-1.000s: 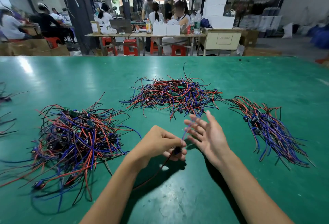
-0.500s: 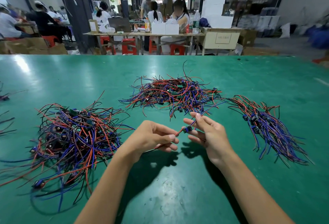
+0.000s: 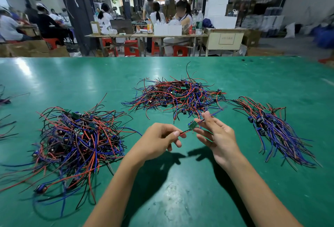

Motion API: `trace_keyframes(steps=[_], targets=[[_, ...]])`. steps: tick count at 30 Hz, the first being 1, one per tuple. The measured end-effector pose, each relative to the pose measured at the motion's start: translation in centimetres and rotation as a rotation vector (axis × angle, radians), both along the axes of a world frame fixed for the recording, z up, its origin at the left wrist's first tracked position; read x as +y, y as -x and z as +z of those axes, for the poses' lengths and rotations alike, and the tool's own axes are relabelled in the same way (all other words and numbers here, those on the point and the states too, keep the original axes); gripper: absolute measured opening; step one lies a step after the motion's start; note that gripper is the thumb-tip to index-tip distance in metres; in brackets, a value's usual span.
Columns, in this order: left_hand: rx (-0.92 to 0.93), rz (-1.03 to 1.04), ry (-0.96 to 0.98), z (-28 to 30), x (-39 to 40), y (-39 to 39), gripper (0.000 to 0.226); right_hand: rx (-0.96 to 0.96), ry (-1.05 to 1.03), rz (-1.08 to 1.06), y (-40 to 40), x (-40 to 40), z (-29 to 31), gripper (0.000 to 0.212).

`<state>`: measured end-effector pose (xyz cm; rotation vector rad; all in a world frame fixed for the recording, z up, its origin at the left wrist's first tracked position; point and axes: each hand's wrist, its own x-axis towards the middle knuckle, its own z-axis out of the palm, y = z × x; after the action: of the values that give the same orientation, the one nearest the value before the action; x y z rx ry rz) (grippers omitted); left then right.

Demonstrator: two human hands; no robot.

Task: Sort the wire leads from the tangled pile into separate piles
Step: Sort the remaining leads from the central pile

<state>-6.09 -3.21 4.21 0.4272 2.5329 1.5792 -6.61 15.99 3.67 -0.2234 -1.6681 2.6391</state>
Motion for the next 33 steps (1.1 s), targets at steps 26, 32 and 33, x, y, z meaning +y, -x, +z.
trace_keyframes(steps=[26, 32, 33], targets=[[0.103, 0.268, 0.037, -0.8, -0.6, 0.5, 0.027, 0.087, 0.115, -0.248, 4.3, 5.5, 5.6, 0.015], [0.074, 0.249, 0.136, -0.7, -0.8, 0.3, 0.021, -0.024, 0.204, -0.565, 6.4, 12.5, 7.4, 0.035], [0.078, 0.24, 0.165, -0.7, -0.8, 0.3, 0.02, -0.102, 0.231, -0.544, 6.2, 13.2, 6.6, 0.04]])
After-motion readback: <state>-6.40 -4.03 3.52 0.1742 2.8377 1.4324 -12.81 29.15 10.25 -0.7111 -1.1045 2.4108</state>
